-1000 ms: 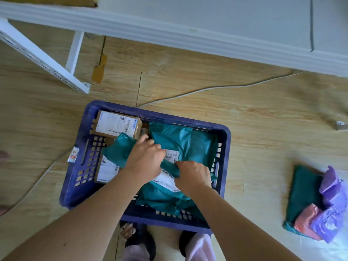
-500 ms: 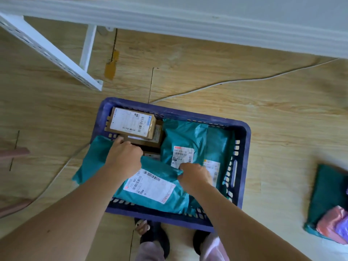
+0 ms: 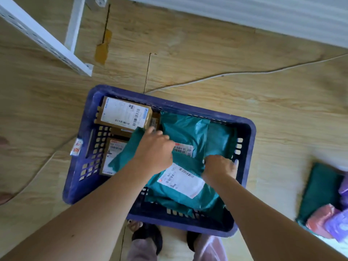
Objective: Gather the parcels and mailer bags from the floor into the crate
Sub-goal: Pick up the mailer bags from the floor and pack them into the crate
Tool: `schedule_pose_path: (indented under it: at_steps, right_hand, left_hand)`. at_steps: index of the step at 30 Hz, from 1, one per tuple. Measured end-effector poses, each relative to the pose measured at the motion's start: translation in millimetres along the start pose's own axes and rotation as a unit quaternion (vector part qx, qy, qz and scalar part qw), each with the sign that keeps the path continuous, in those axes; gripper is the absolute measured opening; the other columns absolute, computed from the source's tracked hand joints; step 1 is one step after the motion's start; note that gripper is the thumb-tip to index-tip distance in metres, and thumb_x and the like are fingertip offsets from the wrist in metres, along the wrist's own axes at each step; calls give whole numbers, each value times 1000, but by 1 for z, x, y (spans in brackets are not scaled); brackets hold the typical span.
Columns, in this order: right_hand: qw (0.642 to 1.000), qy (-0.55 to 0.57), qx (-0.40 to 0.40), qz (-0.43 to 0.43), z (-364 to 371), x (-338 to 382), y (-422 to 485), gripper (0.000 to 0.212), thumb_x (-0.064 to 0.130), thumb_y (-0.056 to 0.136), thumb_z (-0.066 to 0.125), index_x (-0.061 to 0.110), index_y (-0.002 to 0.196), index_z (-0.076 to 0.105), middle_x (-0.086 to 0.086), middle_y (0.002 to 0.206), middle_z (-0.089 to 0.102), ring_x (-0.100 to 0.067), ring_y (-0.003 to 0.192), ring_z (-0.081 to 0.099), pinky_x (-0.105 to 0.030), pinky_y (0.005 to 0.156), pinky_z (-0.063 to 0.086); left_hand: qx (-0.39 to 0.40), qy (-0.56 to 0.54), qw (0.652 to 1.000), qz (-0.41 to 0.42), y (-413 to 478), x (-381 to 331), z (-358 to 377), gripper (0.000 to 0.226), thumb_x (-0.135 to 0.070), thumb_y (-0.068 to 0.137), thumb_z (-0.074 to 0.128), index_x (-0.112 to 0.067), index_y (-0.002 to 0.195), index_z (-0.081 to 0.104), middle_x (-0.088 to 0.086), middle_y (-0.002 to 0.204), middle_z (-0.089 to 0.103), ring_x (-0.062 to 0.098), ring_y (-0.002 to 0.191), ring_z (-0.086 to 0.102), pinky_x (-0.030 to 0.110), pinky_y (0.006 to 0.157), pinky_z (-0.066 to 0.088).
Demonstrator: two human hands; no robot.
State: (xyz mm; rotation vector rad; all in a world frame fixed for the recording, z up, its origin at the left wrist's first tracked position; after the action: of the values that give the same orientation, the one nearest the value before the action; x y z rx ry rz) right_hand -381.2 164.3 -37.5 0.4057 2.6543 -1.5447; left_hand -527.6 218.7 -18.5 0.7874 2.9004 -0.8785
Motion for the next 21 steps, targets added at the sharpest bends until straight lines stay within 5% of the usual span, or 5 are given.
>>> schedule_pose_path:
  at_steps: [6, 11, 14, 17, 21]
  right_hand:
    - [970, 232, 30, -72, 2, 30, 7, 8, 25, 80, 56, 20, 80, 51, -1, 74, 56, -25, 77, 58, -26, 60, 43]
    - [842, 514, 157, 40, 33, 1, 28, 13, 6, 86, 55, 14, 97, 53, -7, 66, 59, -18, 49, 56, -29, 50, 51]
    - [732, 650, 198, 46, 36, -3, 22, 11, -2, 88, 58, 6, 94, 55, -11, 70, 59, -15, 47, 50, -28, 50, 50]
    - [651, 722, 233, 20, 30, -4, 10, 9, -4, 89, 55, 4, 93, 57, -9, 75, 61, -17, 57, 53, -29, 61, 52]
    - [716, 645, 244, 107, 53, -31, 5, 3, 3, 92, 53, 2, 92, 55, -13, 77, 59, -20, 56, 56, -32, 62, 53]
  left_hand:
    - [-195, -22, 978, 69, 20, -16, -33, 22, -6, 66, 67, -12, 88, 71, 5, 96, 65, 26, 99, 58, 54, 113, 23]
    - [-306, -178, 916, -191, -8, 31, -32, 66, -34, 76, 69, -12, 134, 46, 15, 141, 41, 32, 127, 39, 56, 106, 34]
    - [-222, -462, 794, -326, -24, 40, 8, 69, -46, 84, 63, -13, 138, 37, 7, 142, 40, 20, 128, 41, 36, 103, 38]
    - [-39, -686, 651, -323, -21, 5, 50, 53, -59, 80, 60, -22, 117, 57, -6, 120, 62, 15, 109, 57, 30, 91, 45]
    - [66, -604, 748, -268, -15, -23, 72, 41, -50, 77, 66, -26, 110, 61, -6, 103, 68, 17, 97, 64, 40, 87, 52]
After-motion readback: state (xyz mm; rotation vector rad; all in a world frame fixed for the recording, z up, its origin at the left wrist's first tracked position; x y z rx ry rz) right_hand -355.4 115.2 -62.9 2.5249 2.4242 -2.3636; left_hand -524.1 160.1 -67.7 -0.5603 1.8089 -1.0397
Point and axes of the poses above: each hand's wrist, its own y-axis towards the middle knuckle, its own z-axis out of the palm, x = y × z, the point moved 7 cm from there along y, towards the middle knuckle
